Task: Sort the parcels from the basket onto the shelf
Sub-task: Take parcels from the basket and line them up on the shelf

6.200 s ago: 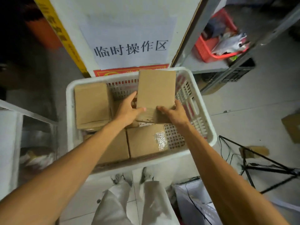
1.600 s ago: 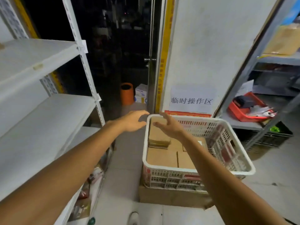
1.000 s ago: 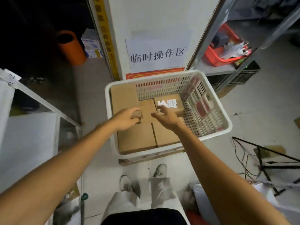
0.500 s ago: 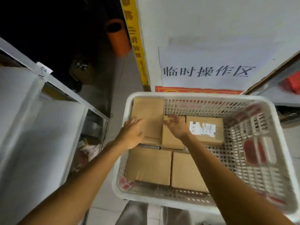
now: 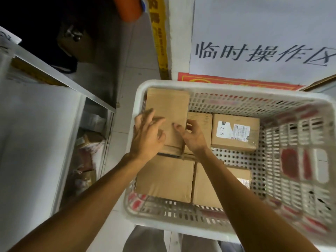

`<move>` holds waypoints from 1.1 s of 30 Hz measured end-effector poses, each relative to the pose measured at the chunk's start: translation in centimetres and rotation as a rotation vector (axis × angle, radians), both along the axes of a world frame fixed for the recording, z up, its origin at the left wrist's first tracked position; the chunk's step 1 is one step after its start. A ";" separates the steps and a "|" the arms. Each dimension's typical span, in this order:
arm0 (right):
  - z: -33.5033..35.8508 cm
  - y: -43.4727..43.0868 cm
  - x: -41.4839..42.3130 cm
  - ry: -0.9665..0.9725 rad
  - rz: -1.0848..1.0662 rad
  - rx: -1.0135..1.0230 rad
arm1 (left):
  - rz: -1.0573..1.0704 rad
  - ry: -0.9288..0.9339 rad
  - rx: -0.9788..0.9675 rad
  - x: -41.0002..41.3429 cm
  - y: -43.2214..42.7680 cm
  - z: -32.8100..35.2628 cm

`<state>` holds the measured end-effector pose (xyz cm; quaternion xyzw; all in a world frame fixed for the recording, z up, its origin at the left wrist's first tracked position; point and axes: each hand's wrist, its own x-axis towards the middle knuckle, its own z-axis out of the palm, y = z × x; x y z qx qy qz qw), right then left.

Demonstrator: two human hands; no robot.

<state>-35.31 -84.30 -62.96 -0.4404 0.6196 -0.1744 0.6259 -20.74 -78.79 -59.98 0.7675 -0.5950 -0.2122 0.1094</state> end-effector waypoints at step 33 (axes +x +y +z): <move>4.9 1.4 -3.2 -0.009 0.055 -0.095 | 0.388 0.909 0.260 -0.7 0.7 1.0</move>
